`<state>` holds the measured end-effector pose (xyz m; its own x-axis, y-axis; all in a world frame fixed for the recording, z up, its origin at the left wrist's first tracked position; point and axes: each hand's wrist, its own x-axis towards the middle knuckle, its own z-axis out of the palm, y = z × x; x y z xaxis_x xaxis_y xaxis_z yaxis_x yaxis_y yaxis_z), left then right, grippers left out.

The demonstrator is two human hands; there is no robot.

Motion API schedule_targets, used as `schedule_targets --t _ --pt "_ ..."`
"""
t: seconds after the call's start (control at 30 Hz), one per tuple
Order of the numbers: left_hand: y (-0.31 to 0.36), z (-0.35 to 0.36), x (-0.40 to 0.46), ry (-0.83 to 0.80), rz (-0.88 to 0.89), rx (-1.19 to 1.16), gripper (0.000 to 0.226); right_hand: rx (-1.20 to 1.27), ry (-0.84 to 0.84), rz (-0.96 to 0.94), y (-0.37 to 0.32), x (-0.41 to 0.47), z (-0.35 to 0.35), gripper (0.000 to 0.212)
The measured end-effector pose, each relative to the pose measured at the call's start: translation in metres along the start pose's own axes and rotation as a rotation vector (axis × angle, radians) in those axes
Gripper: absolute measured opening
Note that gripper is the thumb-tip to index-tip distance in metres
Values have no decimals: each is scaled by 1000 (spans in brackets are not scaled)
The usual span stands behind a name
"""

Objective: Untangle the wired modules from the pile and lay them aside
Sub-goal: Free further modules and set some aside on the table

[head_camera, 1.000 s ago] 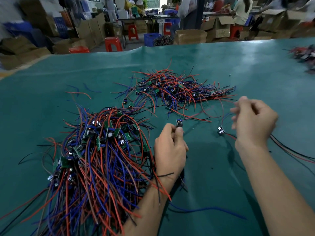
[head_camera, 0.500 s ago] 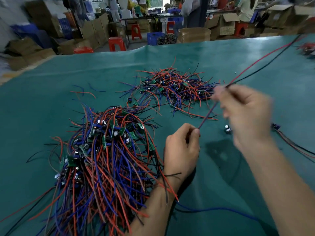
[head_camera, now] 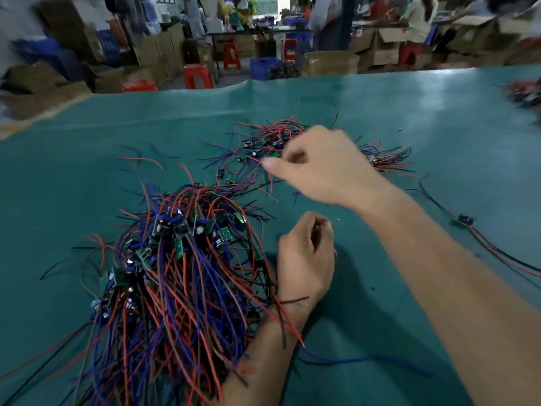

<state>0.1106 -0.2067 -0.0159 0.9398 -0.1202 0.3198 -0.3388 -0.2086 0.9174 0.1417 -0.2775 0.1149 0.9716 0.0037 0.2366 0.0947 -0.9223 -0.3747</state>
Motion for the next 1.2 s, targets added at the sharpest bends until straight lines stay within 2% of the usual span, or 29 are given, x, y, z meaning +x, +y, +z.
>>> schedule_targets --t 0.1,0.17,0.2,0.27,0.37,0.4,0.47,0.53,0.6,0.7,0.8,0.9,1.07,1.2 --pt "-2 2 0 26 12 -8 13 -140 -4 308 75 -19 2 23" --pt "-2 2 -1 20 7 -12 14 -189 -55 457 112 -40 9 34" --pt "-3 3 -1 17 3 -8 15 -169 -73 493 123 -46 13 39" --pt "-4 3 -1 11 -4 1 14 -93 -54 508 131 -53 21 28" --pt "-3 2 -1 10 -9 9 11 33 99 454 132 -54 28 22" --pt "-3 2 -1 10 -8 11 11 186 161 435 128 -55 31 23" --pt "-1 1 -1 10 4 6 13 693 238 390 111 -60 35 26" --pt "1 -1 -3 -1 14 -21 19 1128 220 338 92 -61 42 25" --pt "4 -2 -4 -19 31 -30 25 1363 142 368 78 -62 47 24" --pt "4 -4 -4 -30 50 -43 19 1543 61 478 72 -61 48 26" --pt "4 -3 -4 -26 65 -22 21 1646 20 528 76 -61 44 36" --pt "0 -2 -1 47 107 32 23 1676 -27 518 77 -62 43 45" --pt "1 -2 -1 28 98 -40 19 1609 -13 514 78 -62 45 43" --pt "-4 -2 0 92 88 -15 11 1505 7 424 74 -62 50 37"
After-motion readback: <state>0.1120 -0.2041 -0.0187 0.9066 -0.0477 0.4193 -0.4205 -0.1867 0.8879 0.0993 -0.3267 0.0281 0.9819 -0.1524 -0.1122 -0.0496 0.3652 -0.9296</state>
